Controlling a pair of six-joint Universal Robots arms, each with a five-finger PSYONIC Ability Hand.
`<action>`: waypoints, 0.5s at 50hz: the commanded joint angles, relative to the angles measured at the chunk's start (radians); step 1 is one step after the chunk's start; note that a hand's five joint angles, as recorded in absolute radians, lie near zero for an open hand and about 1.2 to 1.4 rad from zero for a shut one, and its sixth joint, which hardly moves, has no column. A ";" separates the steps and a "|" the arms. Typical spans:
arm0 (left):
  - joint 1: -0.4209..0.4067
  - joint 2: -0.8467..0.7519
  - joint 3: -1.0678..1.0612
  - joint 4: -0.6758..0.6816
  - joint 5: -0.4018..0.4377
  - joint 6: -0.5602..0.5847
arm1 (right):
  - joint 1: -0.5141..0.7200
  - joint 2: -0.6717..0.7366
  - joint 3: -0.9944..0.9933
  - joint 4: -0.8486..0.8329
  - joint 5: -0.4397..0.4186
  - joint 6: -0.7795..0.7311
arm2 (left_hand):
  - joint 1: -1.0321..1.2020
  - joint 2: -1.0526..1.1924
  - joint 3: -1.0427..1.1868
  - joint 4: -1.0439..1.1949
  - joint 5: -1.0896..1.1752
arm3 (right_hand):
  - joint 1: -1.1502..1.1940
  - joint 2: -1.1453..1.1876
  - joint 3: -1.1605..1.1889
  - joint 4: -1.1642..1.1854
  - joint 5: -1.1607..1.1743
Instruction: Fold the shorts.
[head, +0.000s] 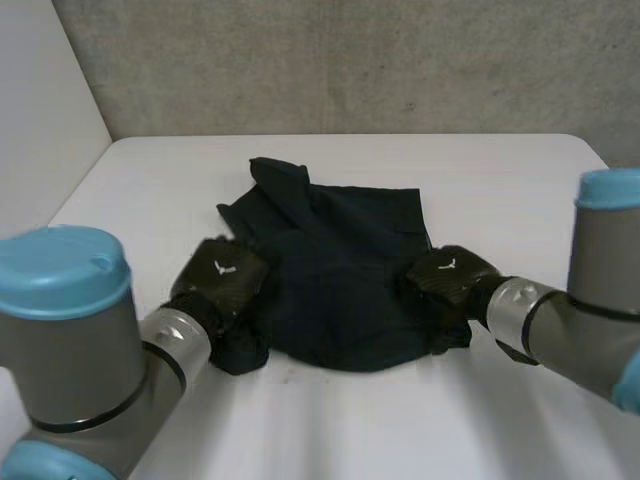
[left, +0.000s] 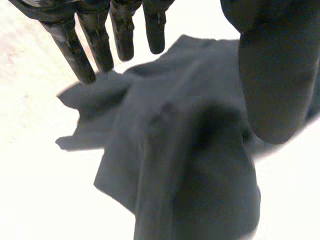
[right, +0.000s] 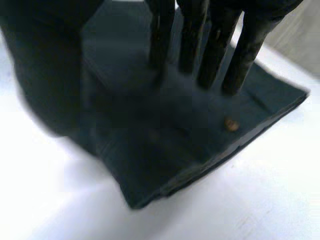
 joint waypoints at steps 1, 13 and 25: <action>0.022 0.134 -0.070 -0.001 0.003 -0.137 | -0.124 -0.298 0.280 -0.304 -0.009 0.134 | -0.025 -0.050 -0.055 -0.046 -0.044 | -0.194 -0.279 -0.304 -0.306 -0.312; 0.174 0.205 -0.239 0.004 0.002 -0.218 | -0.175 -0.367 0.455 -0.232 -0.026 0.120 | -0.008 -0.033 -0.038 -0.028 -0.027 | -0.167 -0.252 -0.277 -0.280 -0.286; 0.186 0.062 -0.217 0.007 0.011 -0.396 | -0.164 -0.202 0.512 -0.411 -0.020 0.067 | 0.080 0.055 0.050 0.060 0.061 | 0.044 -0.041 -0.066 -0.069 -0.075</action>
